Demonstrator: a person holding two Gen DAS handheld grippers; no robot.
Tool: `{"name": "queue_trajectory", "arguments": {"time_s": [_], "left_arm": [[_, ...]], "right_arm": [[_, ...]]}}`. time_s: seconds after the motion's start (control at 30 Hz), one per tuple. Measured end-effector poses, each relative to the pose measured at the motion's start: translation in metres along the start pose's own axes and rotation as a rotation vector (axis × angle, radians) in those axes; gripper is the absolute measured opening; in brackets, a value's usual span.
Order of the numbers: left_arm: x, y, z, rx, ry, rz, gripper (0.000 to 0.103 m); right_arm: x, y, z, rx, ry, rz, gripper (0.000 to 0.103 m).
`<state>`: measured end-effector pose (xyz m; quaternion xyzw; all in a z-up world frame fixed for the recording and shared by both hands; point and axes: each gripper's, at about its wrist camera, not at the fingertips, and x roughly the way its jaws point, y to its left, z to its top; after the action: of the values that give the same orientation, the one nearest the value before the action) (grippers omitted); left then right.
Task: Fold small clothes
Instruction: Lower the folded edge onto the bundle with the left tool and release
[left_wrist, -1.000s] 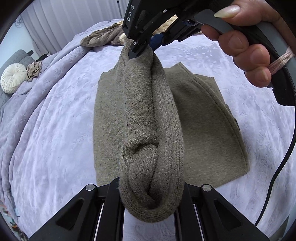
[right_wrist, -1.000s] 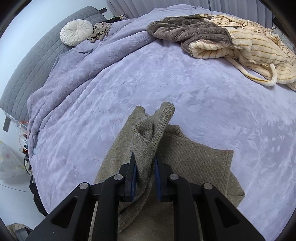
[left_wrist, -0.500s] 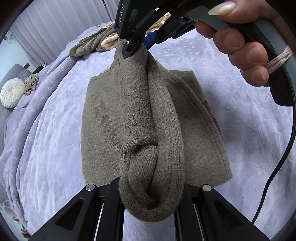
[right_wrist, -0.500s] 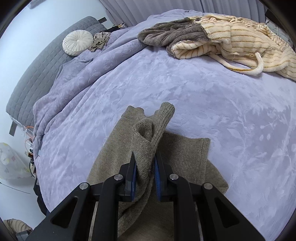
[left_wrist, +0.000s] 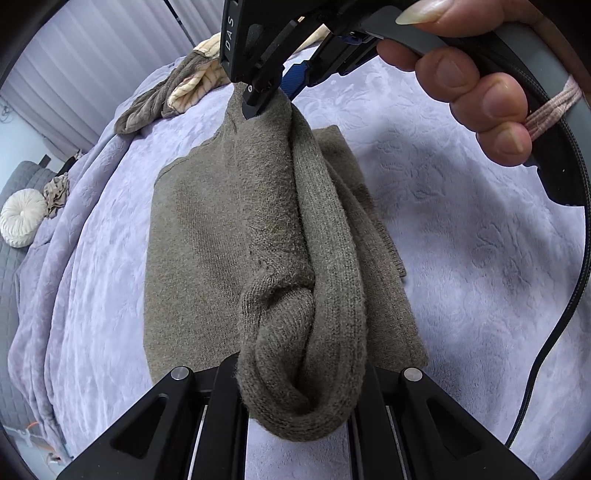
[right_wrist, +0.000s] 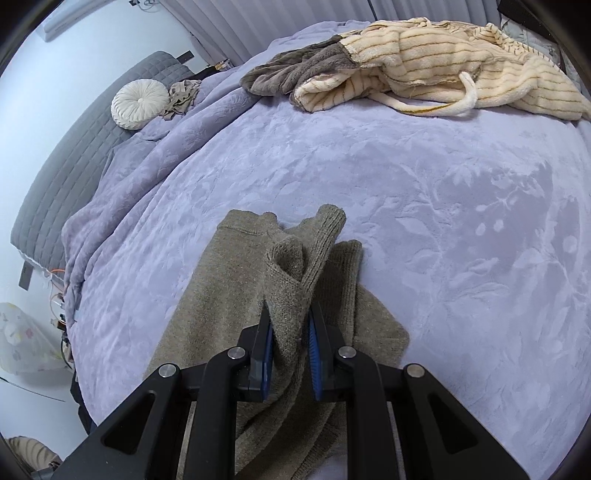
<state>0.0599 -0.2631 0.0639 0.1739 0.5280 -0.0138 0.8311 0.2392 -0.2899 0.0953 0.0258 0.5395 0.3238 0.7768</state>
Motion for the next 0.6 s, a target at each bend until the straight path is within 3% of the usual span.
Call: {"name": "queue_trajectory", "arguments": {"time_s": [0.53,0.57,0.6], "left_arm": [[0.011,-0.021,0.003,0.045,0.009,0.062,0.011],[0.011,-0.021,0.002,0.046,0.009,0.059,0.013],[0.010,-0.019,0.002,0.043,0.011,0.042,0.027]], "right_arm": [[0.034,-0.036,-0.016,0.098,0.031,-0.012,0.020],[0.034,-0.036,-0.017,0.102,0.031,-0.021,0.021],[0.033,-0.036,-0.016,0.110,0.033,-0.028,0.025]]}}
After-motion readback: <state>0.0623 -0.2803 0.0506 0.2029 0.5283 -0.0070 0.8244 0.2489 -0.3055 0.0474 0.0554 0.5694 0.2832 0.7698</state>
